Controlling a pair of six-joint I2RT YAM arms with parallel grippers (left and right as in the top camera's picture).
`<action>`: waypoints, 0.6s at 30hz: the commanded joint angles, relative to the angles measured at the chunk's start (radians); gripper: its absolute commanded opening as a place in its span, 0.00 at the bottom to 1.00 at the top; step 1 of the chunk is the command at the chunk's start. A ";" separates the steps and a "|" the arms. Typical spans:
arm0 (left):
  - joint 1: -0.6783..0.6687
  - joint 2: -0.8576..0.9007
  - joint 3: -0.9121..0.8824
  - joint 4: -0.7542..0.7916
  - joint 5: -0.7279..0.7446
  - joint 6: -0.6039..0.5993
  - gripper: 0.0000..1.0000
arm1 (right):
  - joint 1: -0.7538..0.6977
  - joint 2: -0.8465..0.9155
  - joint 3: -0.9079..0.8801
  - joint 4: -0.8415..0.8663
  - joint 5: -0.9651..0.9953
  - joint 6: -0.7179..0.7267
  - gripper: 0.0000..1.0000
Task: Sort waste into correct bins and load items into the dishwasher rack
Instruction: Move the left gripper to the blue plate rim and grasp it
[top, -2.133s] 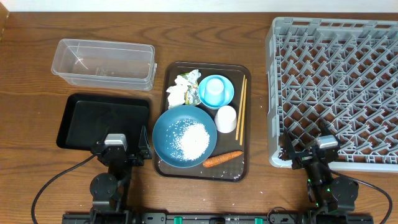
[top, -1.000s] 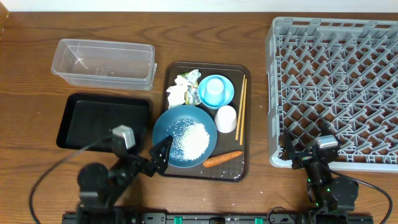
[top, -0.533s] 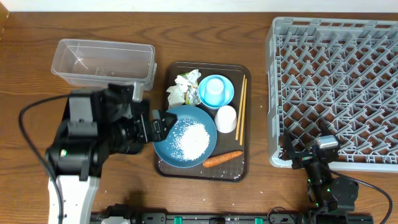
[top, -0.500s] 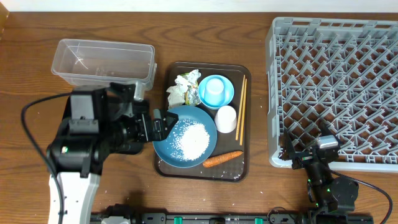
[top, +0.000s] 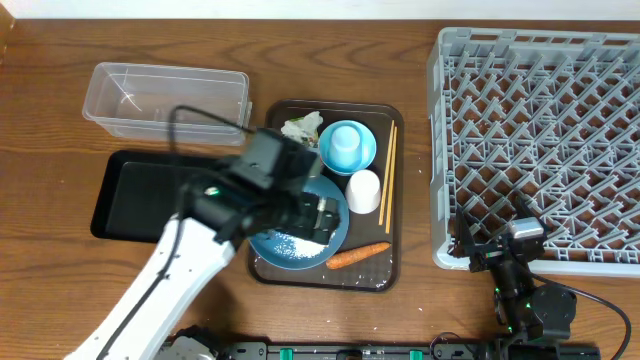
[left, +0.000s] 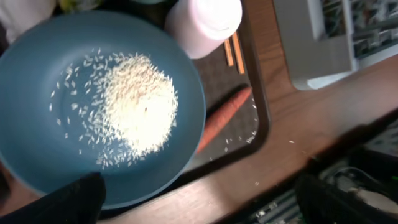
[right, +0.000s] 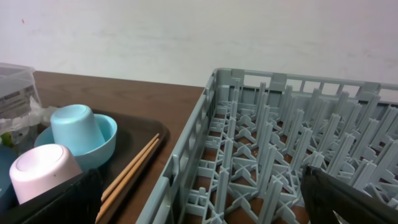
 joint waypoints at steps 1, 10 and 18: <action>-0.053 0.041 0.023 0.009 -0.083 -0.024 0.99 | -0.018 -0.006 -0.001 -0.005 -0.001 -0.015 0.99; -0.158 0.173 0.003 0.067 -0.091 -0.016 0.99 | -0.018 -0.006 -0.001 -0.005 -0.001 -0.015 0.99; -0.203 0.346 0.003 0.138 -0.293 -0.098 0.95 | -0.018 -0.006 -0.001 -0.005 -0.001 -0.015 0.99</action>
